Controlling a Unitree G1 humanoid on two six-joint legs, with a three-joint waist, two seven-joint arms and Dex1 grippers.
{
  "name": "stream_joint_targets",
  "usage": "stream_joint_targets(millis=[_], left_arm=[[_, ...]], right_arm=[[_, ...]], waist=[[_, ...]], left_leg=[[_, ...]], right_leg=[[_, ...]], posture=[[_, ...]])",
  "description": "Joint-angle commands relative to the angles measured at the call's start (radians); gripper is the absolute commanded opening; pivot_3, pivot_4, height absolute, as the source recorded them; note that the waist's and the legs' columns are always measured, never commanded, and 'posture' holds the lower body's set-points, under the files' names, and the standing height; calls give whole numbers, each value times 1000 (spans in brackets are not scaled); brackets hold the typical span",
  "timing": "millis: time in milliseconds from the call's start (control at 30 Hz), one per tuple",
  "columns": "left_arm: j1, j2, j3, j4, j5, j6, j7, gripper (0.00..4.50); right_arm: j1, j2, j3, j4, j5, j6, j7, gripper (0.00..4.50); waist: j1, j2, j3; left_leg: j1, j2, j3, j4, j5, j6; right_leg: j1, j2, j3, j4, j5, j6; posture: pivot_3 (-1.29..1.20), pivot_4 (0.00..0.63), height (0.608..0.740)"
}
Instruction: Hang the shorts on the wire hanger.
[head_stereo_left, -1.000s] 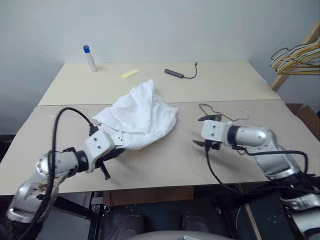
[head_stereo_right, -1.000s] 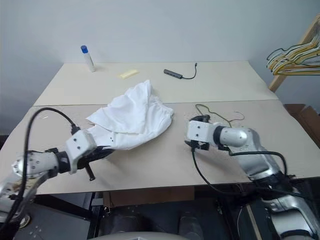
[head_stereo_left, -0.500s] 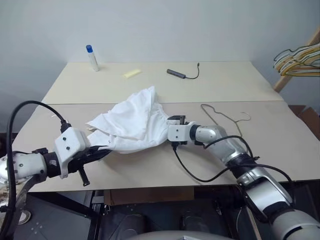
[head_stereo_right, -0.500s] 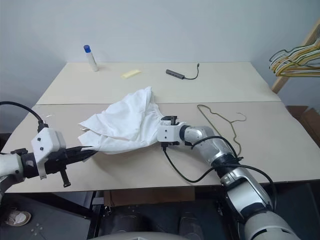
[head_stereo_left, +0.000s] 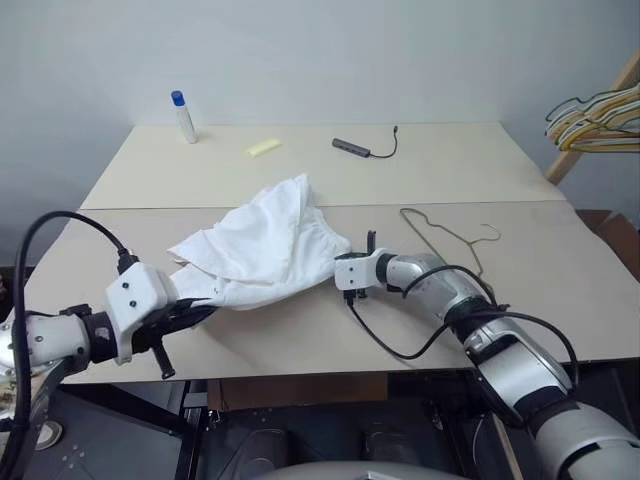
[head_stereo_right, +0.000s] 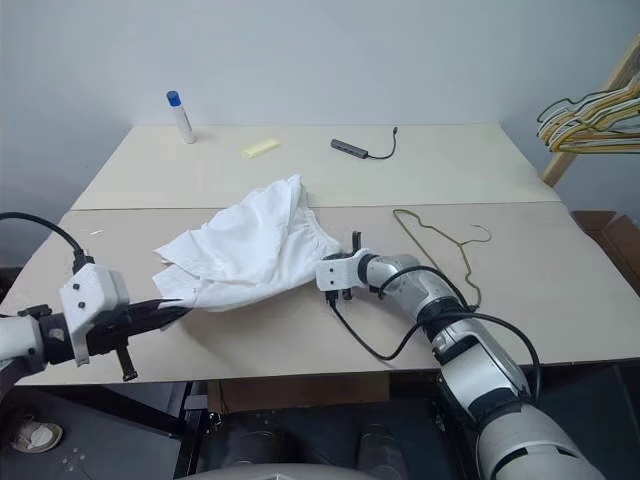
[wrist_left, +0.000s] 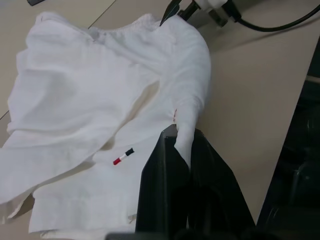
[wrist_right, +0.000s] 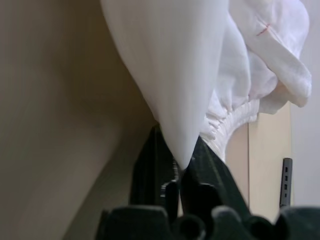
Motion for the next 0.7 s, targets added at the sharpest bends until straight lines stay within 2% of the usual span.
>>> stream_joint_targets(millis=[33,133,267,367,500,600,700], left_arm=[[-64,16,-99,87,115,-97,30,0],[-159,-13,-199,187,196,-169,68,0],[-253,-59,-276,287,256,-243,101,0],[-261,-39,-296,320,284,-287,81,0],[-202,33,-262,288,203,-285,-54,0],[-215,70,-272,285,178,-288,-111,0],[-390,-33,-332,387,236,-323,-5,0]], right_arm=[[3,-70,-41,-87,-15,21,-17,8],[56,-156,-70,-232,-5,62,44,8],[199,-293,-146,-579,75,182,236,8],[315,-379,-197,-837,140,307,381,8],[424,-452,-232,-1092,244,427,534,8],[414,-439,-236,-1145,310,501,588,8],[286,-355,-238,-1008,306,546,544,8]], waist=[[4,1,0],[9,1,1],[6,1,1],[-5,1,1],[-27,1,1],[-31,1,1],[-24,1,2]], left_leg=[[0,0,0,0,0,0],[-1,-1,0,0,0,0],[-2,0,-1,0,0,0],[-3,0,-1,0,-1,2],[-2,1,-1,0,-1,2],[-1,2,-1,1,-1,3],[2,2,-1,2,-1,3]], right_leg=[[0,0,0,0,0,0],[0,-1,-2,-1,0,0],[0,-1,-3,-1,0,0],[0,-1,-3,-2,0,0],[0,0,-3,-1,-1,0],[0,0,-3,-1,-1,0],[3,-1,-4,-1,-3,3]], posture=[[129,0,740],[111,0,740],[85,0,740],[69,0,740],[59,0,740],[66,0,740],[59,0,740]])
